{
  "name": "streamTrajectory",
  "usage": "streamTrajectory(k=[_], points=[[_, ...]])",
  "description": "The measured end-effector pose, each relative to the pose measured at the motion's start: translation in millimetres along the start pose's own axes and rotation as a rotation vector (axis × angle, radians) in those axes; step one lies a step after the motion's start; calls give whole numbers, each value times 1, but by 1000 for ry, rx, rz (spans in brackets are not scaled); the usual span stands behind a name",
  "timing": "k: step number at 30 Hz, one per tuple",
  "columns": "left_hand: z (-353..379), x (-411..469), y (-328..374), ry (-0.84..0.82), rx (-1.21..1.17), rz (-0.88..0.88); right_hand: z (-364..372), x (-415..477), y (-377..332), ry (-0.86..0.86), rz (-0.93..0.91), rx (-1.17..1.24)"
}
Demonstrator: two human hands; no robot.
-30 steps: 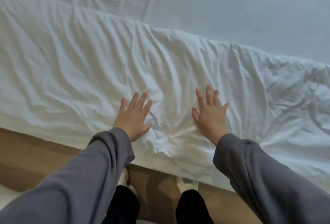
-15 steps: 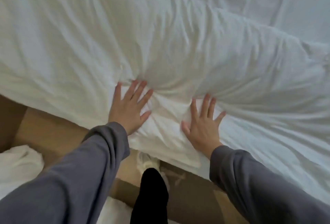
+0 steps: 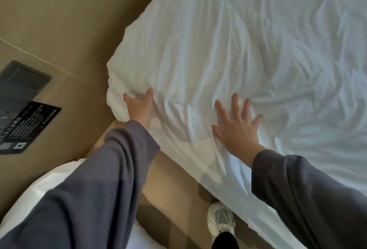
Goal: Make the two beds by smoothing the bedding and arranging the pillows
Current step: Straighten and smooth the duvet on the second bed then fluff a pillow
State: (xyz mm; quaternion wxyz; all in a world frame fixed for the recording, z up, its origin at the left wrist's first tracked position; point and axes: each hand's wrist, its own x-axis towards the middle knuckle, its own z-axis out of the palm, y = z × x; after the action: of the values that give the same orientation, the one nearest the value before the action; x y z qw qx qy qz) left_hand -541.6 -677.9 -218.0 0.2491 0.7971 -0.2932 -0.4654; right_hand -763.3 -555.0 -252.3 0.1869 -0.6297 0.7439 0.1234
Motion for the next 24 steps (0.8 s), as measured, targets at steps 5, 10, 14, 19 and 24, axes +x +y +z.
streamTrajectory(k=[5,10,14,19,24], points=[[-12,35,28,-32,-98,7,-15,14,-10,-58,-55,-54],[-51,74,29,291,-9,236,-52,60,-47,74,-108,1],[-43,91,5,25,-298,-186,-39,101,-57,-8,-86,-30],[-25,124,-7,-166,-433,-282,-12,132,-49,-203,-66,-4],[-18,87,39,-55,-457,-20,-58,146,-34,-394,-100,394]])
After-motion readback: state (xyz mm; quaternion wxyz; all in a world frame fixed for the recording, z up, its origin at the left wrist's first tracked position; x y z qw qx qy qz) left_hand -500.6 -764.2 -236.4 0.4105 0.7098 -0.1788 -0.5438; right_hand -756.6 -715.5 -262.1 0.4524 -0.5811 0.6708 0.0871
